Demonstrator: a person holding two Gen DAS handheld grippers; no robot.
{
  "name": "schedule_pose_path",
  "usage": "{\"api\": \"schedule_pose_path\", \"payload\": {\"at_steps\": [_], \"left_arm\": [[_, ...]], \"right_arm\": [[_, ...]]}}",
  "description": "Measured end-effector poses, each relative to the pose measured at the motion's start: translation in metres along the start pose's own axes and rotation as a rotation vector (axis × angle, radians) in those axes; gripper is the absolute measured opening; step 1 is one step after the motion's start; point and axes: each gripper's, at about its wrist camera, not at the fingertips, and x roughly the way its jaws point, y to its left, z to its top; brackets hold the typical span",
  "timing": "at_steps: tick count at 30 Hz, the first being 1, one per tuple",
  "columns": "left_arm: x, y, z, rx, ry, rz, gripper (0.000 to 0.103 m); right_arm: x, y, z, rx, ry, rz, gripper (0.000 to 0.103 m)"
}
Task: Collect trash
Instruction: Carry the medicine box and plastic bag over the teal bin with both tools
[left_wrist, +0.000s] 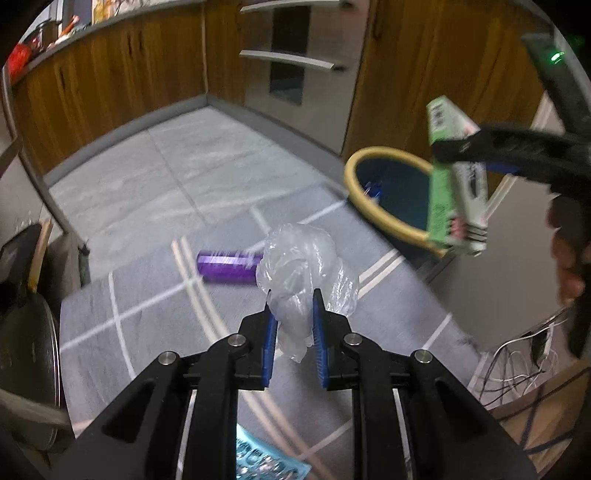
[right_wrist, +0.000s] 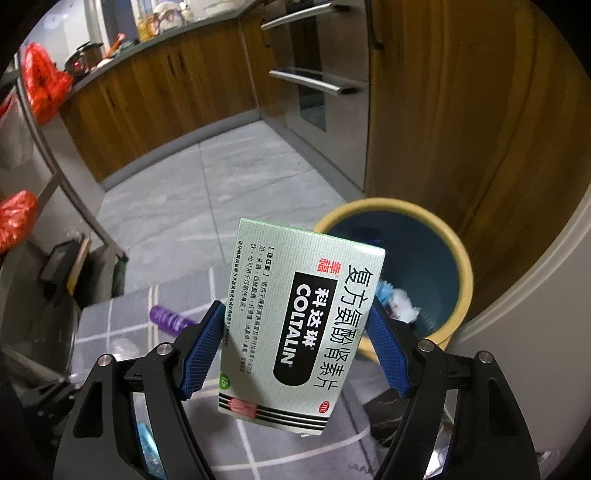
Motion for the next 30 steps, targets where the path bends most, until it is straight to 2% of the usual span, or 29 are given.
{"api": "schedule_pose_path", "payload": {"at_steps": [6, 10, 17, 21, 30], "left_arm": [[0.009, -0.02, 0.028, -0.02, -0.009, -0.054, 0.017], [0.022, -0.04, 0.052, 0.032, -0.012, -0.066, 0.017], [0.051, -0.066, 0.09, 0.1, -0.014, -0.08, 0.017], [0.073, -0.081, 0.105, 0.139, -0.008, -0.09, 0.017], [0.134, -0.112, 0.124, 0.238, 0.037, -0.137, 0.017]], "right_arm": [[0.01, -0.029, 0.011, 0.055, -0.03, -0.086, 0.076], [0.014, -0.053, 0.024, 0.068, -0.07, -0.15, 0.076], [0.022, -0.089, 0.044, 0.084, -0.113, -0.18, 0.076], [0.033, -0.095, 0.052, 0.054, -0.122, -0.184, 0.076], [0.061, -0.124, 0.057, 0.123, -0.071, -0.184, 0.076]]}}
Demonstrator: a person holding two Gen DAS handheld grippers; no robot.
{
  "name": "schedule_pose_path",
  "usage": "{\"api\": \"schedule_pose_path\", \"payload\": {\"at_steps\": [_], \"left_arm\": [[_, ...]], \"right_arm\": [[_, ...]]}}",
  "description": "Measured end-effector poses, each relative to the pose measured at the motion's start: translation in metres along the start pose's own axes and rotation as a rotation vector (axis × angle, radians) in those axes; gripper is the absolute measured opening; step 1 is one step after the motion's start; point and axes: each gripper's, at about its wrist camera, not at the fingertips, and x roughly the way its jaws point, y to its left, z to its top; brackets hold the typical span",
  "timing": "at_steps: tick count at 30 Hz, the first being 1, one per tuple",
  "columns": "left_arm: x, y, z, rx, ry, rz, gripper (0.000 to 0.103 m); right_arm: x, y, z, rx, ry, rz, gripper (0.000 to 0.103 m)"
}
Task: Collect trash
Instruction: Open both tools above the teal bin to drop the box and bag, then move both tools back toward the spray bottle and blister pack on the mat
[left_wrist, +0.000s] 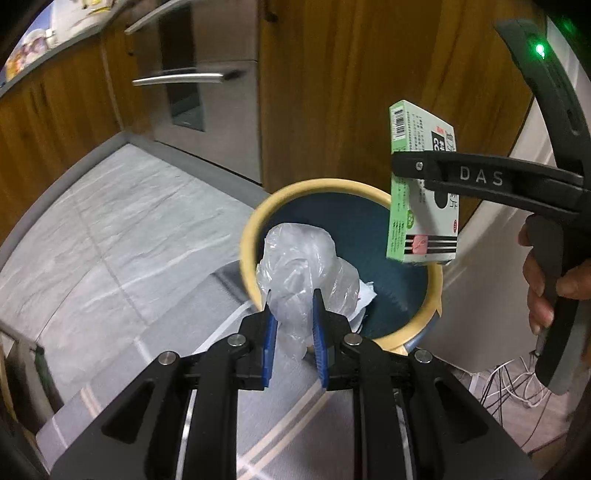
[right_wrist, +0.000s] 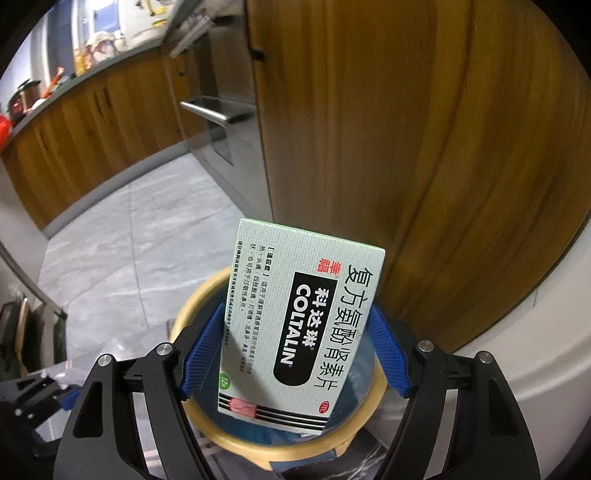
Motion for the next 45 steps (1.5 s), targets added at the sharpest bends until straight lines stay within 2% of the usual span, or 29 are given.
{"api": "schedule_pose_path", "payload": {"at_steps": [7, 15, 18, 20, 21, 23, 30, 37, 45], "left_arm": [[0.037, -0.015, 0.003, 0.047, 0.022, -0.023, 0.018], [0.053, -0.023, -0.003, 0.059, 0.042, -0.03, 0.023], [0.053, -0.025, -0.006, 0.057, 0.04, -0.018, 0.029], [0.052, -0.026, -0.004, 0.055, 0.031, -0.007, 0.041], [0.05, -0.025, -0.005, 0.053, 0.021, -0.005, 0.055], [0.041, -0.024, -0.005, 0.051, -0.013, 0.007, 0.065], [0.022, -0.012, -0.009, 0.01, -0.047, 0.032, 0.083], [-0.007, 0.0, -0.016, -0.025, -0.062, 0.06, 0.088], [-0.063, 0.016, -0.035, -0.067, -0.083, 0.117, 0.09]], "right_arm": [[0.028, -0.008, -0.006, 0.021, 0.064, -0.033, 0.077], [0.041, -0.006, -0.014, 0.002, 0.104, -0.036, 0.077], [0.042, -0.009, -0.014, 0.026, 0.109, -0.025, 0.077], [0.042, -0.012, -0.013, 0.039, 0.111, -0.017, 0.077], [0.042, -0.013, -0.013, 0.051, 0.113, -0.009, 0.078], [0.039, -0.016, -0.013, 0.07, 0.109, 0.0, 0.082], [0.029, -0.017, -0.009, 0.096, 0.076, 0.04, 0.095], [0.016, -0.005, -0.006, 0.062, 0.052, 0.074, 0.096], [-0.014, 0.019, -0.012, -0.033, 0.009, 0.08, 0.097]]}}
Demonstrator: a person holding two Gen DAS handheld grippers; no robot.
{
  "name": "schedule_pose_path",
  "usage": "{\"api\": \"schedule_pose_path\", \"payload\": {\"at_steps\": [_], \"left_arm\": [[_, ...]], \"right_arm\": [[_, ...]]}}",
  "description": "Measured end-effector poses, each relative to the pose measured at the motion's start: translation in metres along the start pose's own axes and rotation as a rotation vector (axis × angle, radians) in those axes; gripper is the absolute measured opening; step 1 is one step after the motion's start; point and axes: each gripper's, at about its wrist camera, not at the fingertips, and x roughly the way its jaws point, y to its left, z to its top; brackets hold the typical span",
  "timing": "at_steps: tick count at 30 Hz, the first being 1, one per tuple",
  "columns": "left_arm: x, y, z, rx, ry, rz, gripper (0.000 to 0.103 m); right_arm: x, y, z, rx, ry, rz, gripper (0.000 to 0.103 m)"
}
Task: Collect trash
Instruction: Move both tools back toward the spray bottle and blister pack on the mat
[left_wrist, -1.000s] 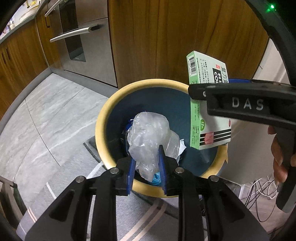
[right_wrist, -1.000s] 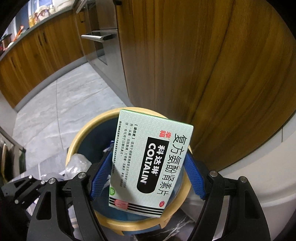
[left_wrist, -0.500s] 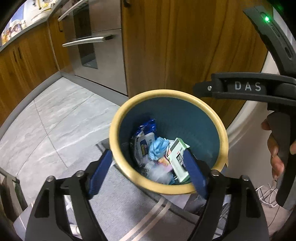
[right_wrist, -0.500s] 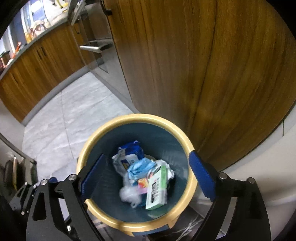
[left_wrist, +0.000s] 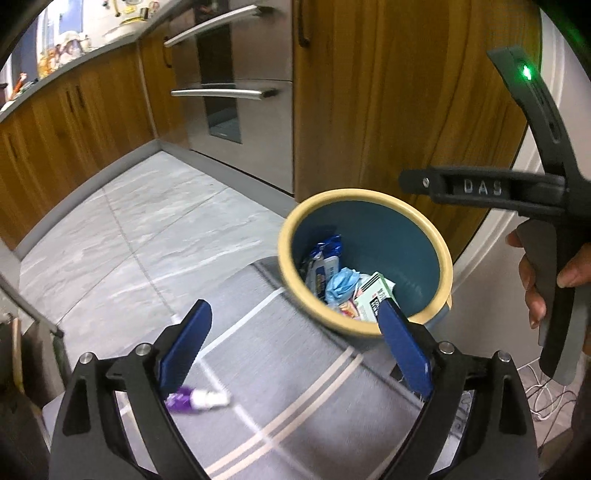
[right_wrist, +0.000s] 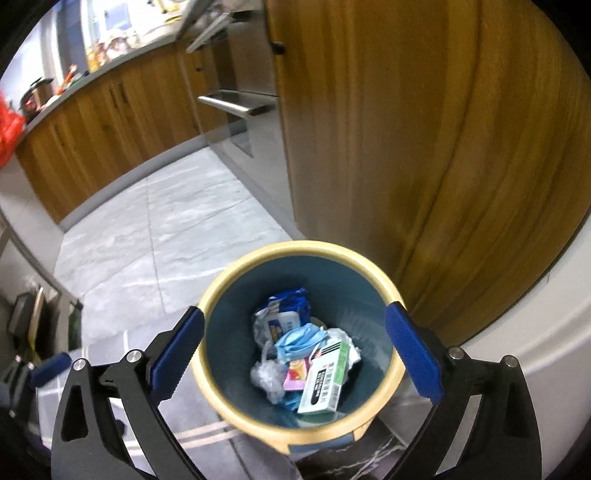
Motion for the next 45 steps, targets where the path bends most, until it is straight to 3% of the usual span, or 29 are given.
{"api": "schedule_pose_path", "payload": {"at_steps": [11, 17, 22, 26, 31, 37, 45], "left_arm": [[-0.086, 0.039, -0.036, -0.076, -0.018, 0.094, 0.094], [-0.128, 0.064, -0.071, -0.162, -0.001, 0.148, 0.096], [-0.146, 0.074, -0.107, -0.22, 0.031, 0.19, 0.096], [-0.147, 0.08, -0.138, -0.296, 0.076, 0.197, 0.096], [-0.128, 0.079, -0.184, -0.431, 0.187, 0.244, 0.096], [-0.104, 0.067, -0.214, -0.396, 0.252, 0.322, 0.096], [-0.07, 0.073, -0.242, -0.477, 0.359, 0.307, 0.096]], "right_arm": [[-0.057, 0.038, -0.019, -0.01, -0.019, 0.109, 0.098], [-0.085, 0.056, -0.041, 0.008, 0.005, 0.164, 0.098], [-0.096, 0.081, -0.06, -0.068, 0.033, 0.165, 0.098], [-0.1, 0.098, -0.071, -0.128, 0.043, 0.158, 0.098], [-0.098, 0.108, -0.076, -0.158, 0.059, 0.151, 0.098], [-0.091, 0.12, -0.085, -0.197, 0.087, 0.148, 0.098], [-0.088, 0.129, -0.088, -0.244, 0.086, 0.134, 0.098]]}}
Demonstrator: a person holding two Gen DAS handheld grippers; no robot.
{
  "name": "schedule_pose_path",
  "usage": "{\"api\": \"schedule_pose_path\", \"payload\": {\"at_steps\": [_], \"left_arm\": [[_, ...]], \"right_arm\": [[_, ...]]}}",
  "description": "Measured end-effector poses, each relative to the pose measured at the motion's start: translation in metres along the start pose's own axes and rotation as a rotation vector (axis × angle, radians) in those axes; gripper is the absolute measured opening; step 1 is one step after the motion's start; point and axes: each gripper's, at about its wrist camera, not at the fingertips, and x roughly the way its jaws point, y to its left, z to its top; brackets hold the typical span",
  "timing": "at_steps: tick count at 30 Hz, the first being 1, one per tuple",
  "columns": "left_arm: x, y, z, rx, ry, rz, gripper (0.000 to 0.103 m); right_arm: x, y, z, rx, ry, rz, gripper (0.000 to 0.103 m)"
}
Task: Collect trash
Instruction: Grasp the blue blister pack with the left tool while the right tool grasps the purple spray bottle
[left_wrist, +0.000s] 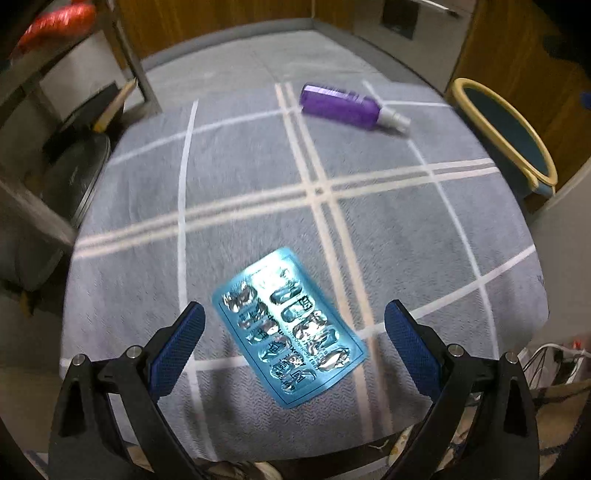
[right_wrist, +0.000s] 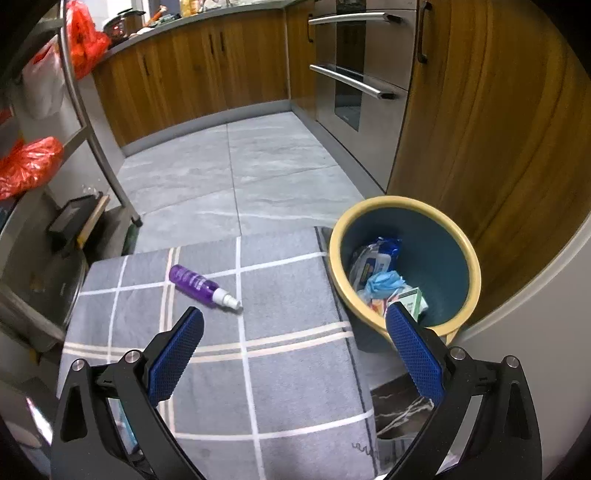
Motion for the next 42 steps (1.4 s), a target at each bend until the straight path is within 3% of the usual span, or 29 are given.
{"api": "schedule_pose_path", "payload": {"at_steps": [6, 9, 13, 16, 24, 34, 37, 42], "left_arm": [[0.023, 0.016, -0.004, -0.114, 0.073, -0.004, 0.096], [0.03, 0.016, -0.006, -0.122, 0.103, 0.0, 0.093], [0.031, 0.008, -0.004, -0.073, 0.091, 0.029, 0.091], [0.027, 0.002, 0.0, -0.038, 0.068, 0.016, 0.074], [0.021, -0.005, 0.01, -0.001, 0.073, -0.037, 0.071], [-0.032, -0.007, 0.068, 0.121, -0.08, -0.077, 0.07], [-0.044, -0.002, 0.094, 0.173, -0.113, -0.099, 0.07], [-0.058, 0.006, 0.12, 0.286, -0.218, -0.063, 0.07]], "right_arm": [[0.004, 0.012, -0.001, -0.066, -0.001, -0.014, 0.098], [0.005, 0.019, -0.002, -0.093, -0.004, -0.012, 0.098], [0.008, 0.024, -0.002, -0.116, -0.001, -0.014, 0.098], [0.011, 0.025, -0.002, -0.117, 0.006, -0.013, 0.098], [0.015, 0.023, -0.003, -0.104, 0.019, -0.019, 0.098], [0.025, 0.018, 0.0, -0.096, 0.026, -0.005, 0.098], [0.035, 0.022, 0.001, -0.146, 0.018, -0.008, 0.098], [0.06, 0.037, 0.0, -0.248, 0.02, 0.031, 0.096]]}}
